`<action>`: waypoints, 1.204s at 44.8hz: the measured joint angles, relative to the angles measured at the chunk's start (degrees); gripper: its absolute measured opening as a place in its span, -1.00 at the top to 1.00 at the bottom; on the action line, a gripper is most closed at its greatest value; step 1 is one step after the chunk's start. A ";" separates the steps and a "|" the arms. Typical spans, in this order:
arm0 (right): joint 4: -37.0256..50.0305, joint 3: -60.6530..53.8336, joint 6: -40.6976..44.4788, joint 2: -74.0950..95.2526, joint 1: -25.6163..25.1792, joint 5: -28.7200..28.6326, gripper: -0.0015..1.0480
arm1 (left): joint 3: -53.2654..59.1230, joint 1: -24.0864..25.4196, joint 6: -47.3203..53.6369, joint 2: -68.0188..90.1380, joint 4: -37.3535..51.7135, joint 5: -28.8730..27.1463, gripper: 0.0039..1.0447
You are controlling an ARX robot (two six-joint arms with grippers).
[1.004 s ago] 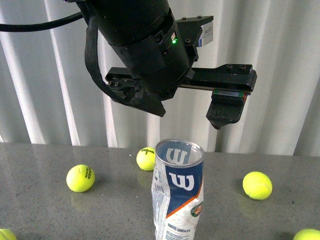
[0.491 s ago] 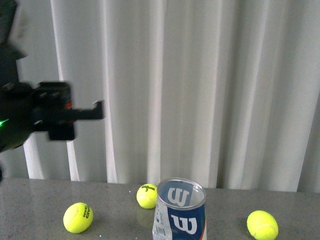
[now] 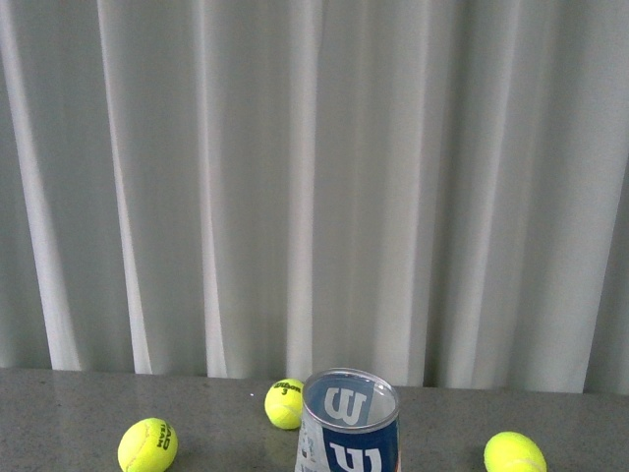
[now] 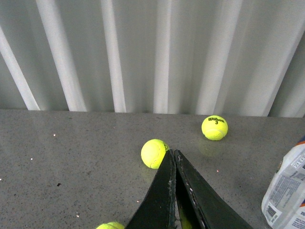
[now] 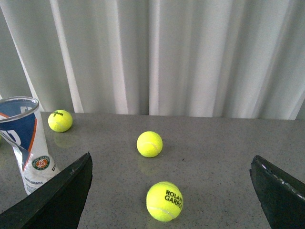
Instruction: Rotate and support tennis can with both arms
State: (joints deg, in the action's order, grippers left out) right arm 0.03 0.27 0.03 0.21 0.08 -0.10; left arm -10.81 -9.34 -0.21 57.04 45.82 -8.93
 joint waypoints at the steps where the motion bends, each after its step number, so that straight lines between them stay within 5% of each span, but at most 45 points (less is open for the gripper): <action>1: 0.00 0.00 0.00 0.00 0.00 0.00 -0.87 | 0.70 0.42 0.00 -1.09 -0.39 0.46 0.93; 20: 0.00 0.00 0.00 0.00 0.00 0.00 -0.87 | 7.54 8.74 -0.02 -17.35 -9.86 8.66 0.93; 54: 0.00 0.00 0.00 0.00 0.00 -0.02 -0.87 | 9.42 9.25 -0.02 -38.03 -26.64 8.79 0.93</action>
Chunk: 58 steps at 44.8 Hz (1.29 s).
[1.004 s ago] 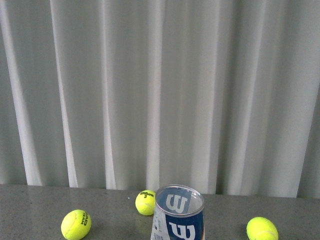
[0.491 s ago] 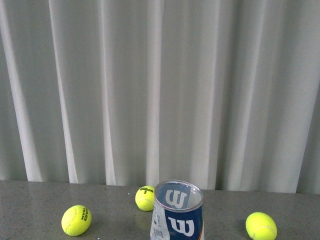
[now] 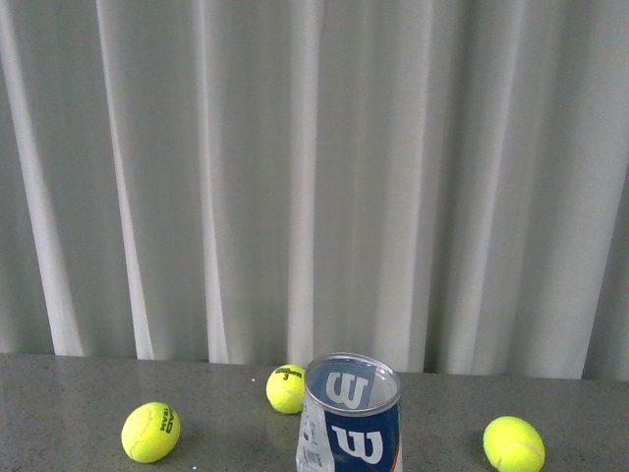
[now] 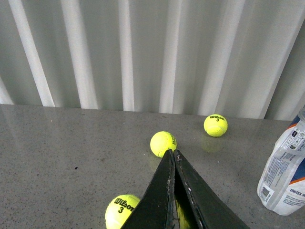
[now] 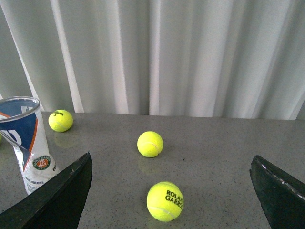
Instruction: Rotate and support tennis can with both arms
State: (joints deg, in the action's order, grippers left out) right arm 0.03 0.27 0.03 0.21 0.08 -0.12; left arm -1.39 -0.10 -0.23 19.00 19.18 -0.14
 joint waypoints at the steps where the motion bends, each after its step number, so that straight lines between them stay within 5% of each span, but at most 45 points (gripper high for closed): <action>1: 0.00 0.00 0.00 0.00 0.00 0.00 -0.87 | 0.00 0.00 0.00 -0.26 -0.22 0.00 0.93; 23: 0.00 0.00 0.00 0.00 0.00 0.02 -0.87 | -0.02 0.00 0.00 -9.68 -9.64 0.00 0.93; 27: 0.00 0.00 0.00 0.00 0.00 0.02 -0.87 | -0.02 0.00 0.00 -17.64 -18.78 0.09 0.93; 38: 0.00 0.00 0.00 0.00 0.00 0.00 -0.87 | -0.02 0.00 -0.04 -18.78 -19.15 0.11 0.89; 50: 0.00 0.00 0.00 0.00 0.00 0.00 -0.87 | -0.02 0.00 -0.02 -18.82 -19.15 0.11 0.07; 58: 0.00 0.00 0.00 0.00 0.00 0.00 -0.87 | -0.02 0.00 -0.02 -18.82 -19.15 0.11 -0.65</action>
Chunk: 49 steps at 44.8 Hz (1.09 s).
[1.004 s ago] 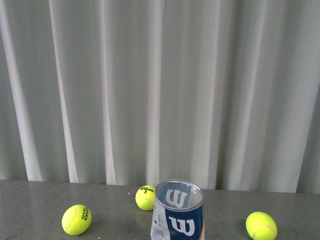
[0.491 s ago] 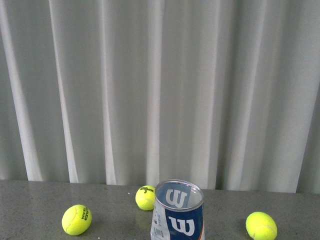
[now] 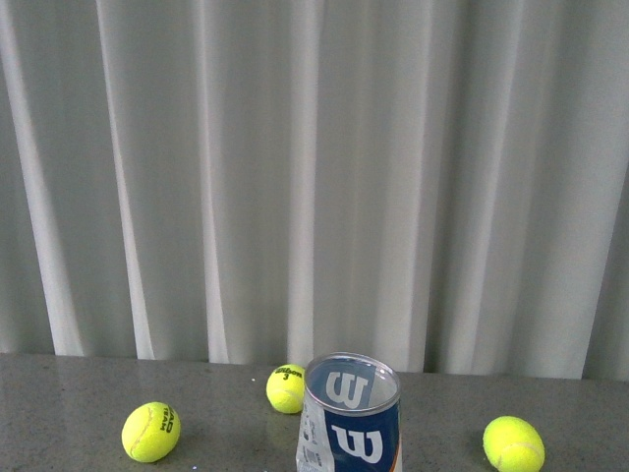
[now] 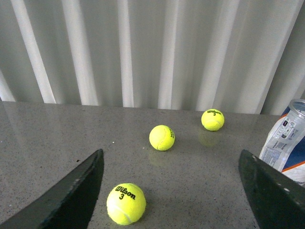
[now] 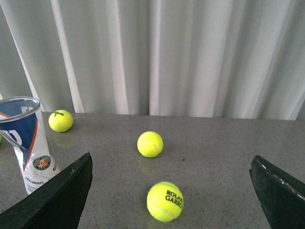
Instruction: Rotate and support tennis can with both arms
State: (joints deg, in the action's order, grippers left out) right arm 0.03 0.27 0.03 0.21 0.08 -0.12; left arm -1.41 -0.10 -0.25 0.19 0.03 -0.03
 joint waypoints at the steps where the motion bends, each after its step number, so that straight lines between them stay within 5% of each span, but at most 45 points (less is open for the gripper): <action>1: 0.00 0.00 0.00 0.00 0.00 0.00 -0.87 | 0.00 0.00 0.00 0.00 0.00 0.00 -0.75; 3: 0.00 0.00 0.00 0.00 0.00 0.00 -0.87 | 0.00 0.00 0.00 0.00 0.00 0.00 -0.90; 49: 0.00 0.00 0.00 0.00 0.00 0.00 -0.87 | 0.00 0.00 0.02 0.00 0.00 0.00 -0.88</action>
